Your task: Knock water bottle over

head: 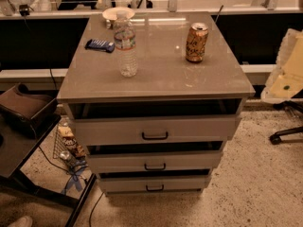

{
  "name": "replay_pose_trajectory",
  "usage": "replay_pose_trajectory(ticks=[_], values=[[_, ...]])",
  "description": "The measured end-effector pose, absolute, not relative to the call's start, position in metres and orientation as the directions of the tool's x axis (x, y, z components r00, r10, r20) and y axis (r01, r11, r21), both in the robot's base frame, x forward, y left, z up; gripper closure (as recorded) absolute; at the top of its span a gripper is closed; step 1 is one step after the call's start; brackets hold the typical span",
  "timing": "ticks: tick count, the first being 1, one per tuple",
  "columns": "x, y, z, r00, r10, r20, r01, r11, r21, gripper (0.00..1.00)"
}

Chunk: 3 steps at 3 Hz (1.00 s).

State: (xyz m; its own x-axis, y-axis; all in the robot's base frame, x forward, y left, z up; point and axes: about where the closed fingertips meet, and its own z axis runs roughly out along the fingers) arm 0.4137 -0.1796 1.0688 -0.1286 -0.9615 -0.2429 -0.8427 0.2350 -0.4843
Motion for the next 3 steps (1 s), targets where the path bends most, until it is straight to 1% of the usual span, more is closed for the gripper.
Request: replay_pose_trajectory(ticks=[1,2,3], values=[[0.414,-0.18,1.069,-0.128,-0.962,-0.243,-0.843,0.235,-0.484,0.0],[0.42,-0.174,1.07,-0.125,-0.949,-0.288,-0.828,0.26,-0.497,0.0],[0.434,-0.168,1.049,-0.175,-0.865,-0.471,-0.795,0.406,-0.451,0.0]])
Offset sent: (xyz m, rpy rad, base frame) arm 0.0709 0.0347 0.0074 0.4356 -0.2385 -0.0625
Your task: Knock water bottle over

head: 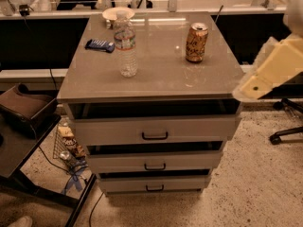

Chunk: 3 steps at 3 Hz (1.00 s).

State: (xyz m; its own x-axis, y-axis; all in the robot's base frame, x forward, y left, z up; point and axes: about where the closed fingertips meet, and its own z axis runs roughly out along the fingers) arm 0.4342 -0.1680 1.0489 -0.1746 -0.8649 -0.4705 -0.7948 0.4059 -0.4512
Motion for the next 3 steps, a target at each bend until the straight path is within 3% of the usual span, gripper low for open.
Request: replay_pose_trajectory(ticks=[2,3], values=[[0.494,-0.116,0.986,-0.138,-0.587,-0.798,-0.774,0.566,-0.283,0.0],[0.499,-0.111,1.004,-0.118,-0.555,-0.823,-0.753,0.591,-0.29,0.0]])
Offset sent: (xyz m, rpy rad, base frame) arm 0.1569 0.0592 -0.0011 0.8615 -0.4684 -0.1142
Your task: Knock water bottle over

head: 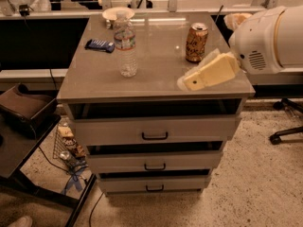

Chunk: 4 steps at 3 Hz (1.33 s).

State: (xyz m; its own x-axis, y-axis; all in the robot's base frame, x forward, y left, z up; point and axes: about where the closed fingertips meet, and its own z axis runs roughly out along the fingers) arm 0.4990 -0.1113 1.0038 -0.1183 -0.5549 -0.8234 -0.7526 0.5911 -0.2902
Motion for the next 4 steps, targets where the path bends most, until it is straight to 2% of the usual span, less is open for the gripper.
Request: replay_pose_trajectory(ticks=[2,4], values=[[0.513,-0.099,1.005,-0.105,-0.52,-0.848,-0.755,0.597,-0.273,0.0],[0.61,-0.039,0.999,0.014,-0.371,-0.928,-0.788,0.568,-0.239,0.0]])
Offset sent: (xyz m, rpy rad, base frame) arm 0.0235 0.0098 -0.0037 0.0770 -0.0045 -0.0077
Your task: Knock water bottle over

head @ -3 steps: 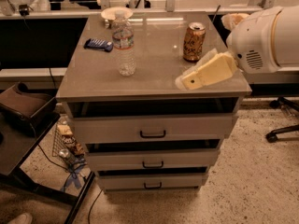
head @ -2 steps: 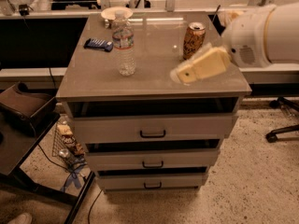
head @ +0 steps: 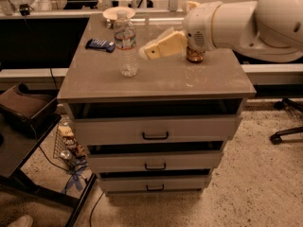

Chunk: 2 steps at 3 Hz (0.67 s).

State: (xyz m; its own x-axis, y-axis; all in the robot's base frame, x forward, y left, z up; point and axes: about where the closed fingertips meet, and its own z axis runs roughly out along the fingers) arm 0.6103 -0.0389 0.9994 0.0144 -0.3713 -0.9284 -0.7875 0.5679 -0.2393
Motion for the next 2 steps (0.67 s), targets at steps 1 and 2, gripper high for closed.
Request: replay_pose_trajectory(ticks=[1,2], values=[[0.648,-0.019,0.983,0.047,-0.328,-0.943,-0.796,0.558,-0.234,0.0],[0.671,-0.009,0.964,0.063,-0.254,-0.965,-0.806,0.558,-0.199,0.0]])
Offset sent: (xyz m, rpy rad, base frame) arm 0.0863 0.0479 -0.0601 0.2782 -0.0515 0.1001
